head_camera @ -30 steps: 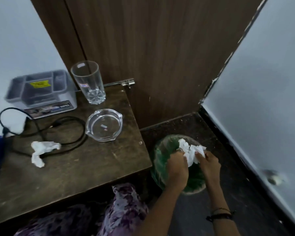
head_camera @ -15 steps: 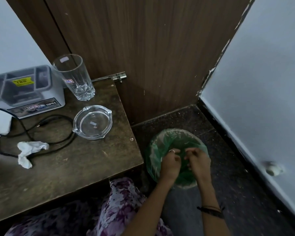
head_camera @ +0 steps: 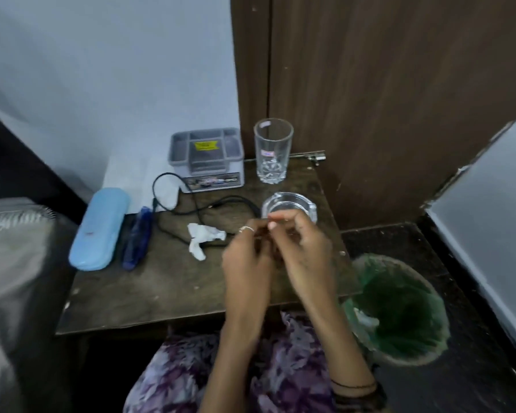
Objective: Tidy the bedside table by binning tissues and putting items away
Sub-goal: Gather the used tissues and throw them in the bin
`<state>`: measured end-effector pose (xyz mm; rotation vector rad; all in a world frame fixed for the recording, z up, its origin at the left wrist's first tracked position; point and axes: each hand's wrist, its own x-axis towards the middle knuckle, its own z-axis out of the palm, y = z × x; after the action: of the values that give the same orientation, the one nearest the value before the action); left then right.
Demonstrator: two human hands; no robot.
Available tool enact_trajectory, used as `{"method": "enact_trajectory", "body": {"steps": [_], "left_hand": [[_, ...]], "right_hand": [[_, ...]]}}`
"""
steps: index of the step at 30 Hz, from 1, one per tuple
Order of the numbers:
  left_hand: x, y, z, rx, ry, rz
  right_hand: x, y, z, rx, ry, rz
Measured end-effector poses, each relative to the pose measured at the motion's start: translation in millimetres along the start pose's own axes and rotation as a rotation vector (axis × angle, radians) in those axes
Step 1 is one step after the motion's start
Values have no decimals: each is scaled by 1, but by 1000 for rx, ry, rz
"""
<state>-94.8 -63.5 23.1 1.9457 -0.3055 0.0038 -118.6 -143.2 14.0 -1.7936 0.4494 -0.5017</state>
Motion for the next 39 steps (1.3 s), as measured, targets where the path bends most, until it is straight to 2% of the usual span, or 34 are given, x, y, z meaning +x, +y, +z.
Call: {"method": "enact_trajectory", "body": {"steps": [3, 5, 9, 14, 19, 23, 26, 30, 33, 36, 39], "left_hand": [[21, -38, -41, 237, 96, -52], [29, -61, -57, 382, 145, -118], [34, -88, -65, 463, 133, -190], [31, -95, -60, 240, 84, -144], [29, -57, -48, 7, 93, -88], [11, -15, 0, -104, -60, 18], [-10, 8, 60, -41, -264, 109], [-35, 13, 146, 131, -504, 168], [-45, -2, 204, 280, -680, 118], [-53, -27, 243, 315, -809, -24], [-58, -50, 261, 394, -881, -117]], "right_hand": [[9, 1, 50, -306, -172, -75], [15, 5, 72, -534, -223, -150], [29, 15, 92, -822, -295, -169], [34, 18, 92, -830, -254, -216], [25, 3, 44, -606, -69, -165], [7, 10, -35, -441, 154, -78], [-11, 29, -98, -444, 286, 26], [-28, 93, -160, -521, 407, 246], [-30, 146, -185, -571, 429, 424], [-23, 191, -194, -570, 431, 555], [-18, 239, -197, -644, 280, 675]]}}
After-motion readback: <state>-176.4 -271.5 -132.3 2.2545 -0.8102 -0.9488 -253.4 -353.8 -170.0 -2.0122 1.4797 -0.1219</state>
